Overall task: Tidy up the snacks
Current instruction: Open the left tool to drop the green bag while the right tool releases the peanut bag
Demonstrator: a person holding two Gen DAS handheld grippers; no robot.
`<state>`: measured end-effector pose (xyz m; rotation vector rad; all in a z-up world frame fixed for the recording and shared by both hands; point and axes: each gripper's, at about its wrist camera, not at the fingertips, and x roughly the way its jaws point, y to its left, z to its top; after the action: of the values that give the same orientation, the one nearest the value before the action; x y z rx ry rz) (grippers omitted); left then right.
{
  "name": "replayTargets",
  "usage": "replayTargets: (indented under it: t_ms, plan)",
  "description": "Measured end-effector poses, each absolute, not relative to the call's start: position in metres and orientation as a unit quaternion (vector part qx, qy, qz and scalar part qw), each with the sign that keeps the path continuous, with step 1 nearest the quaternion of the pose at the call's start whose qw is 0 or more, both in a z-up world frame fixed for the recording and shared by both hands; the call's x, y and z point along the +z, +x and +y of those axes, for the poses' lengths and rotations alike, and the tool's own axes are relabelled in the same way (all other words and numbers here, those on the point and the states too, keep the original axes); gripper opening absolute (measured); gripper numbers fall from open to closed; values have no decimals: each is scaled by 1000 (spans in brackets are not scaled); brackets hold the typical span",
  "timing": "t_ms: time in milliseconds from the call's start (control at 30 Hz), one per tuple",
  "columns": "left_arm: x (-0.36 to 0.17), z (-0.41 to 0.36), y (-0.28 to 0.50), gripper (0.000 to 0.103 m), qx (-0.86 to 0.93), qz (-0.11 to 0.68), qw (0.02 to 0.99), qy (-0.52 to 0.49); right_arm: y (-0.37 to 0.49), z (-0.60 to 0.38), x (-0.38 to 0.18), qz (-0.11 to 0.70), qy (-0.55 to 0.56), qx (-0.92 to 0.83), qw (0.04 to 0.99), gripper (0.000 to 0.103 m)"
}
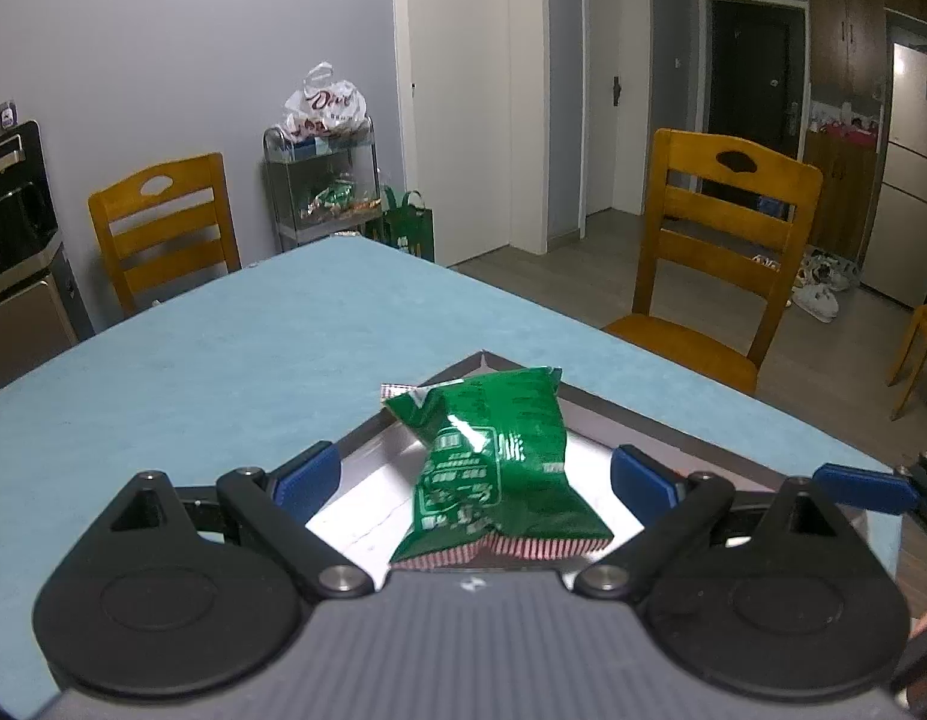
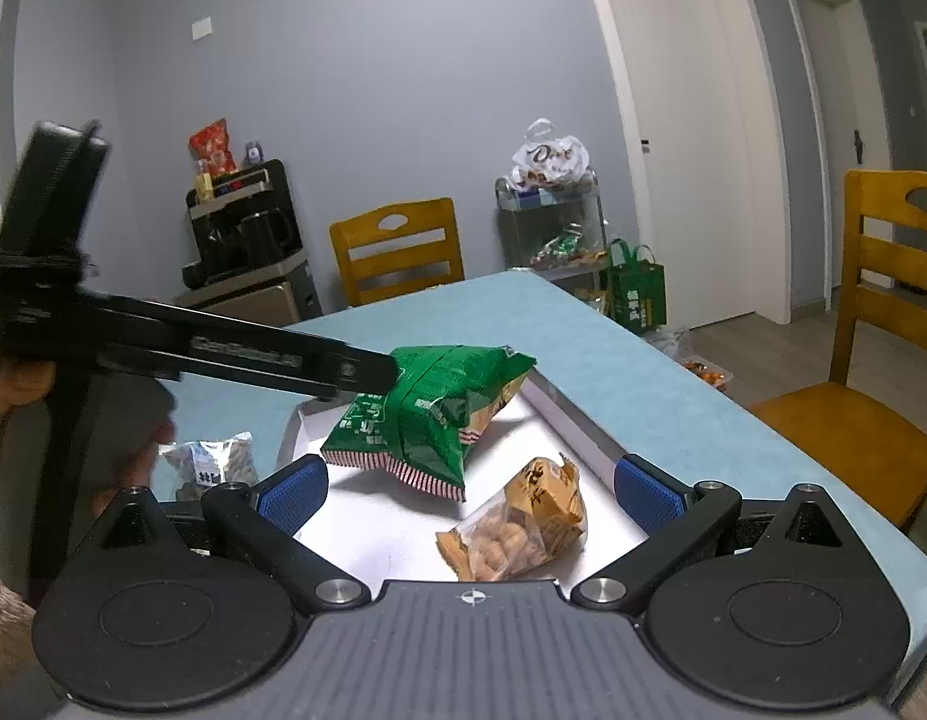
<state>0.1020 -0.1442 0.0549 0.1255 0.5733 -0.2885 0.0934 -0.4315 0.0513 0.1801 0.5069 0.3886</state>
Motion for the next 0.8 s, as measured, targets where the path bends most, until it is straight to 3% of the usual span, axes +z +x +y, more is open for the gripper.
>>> replayTargets:
  t_ms: [800]
  plan:
    - [64,-51,31,98,-141,253,956,39,68,-367,66,249,16,210,945,103]
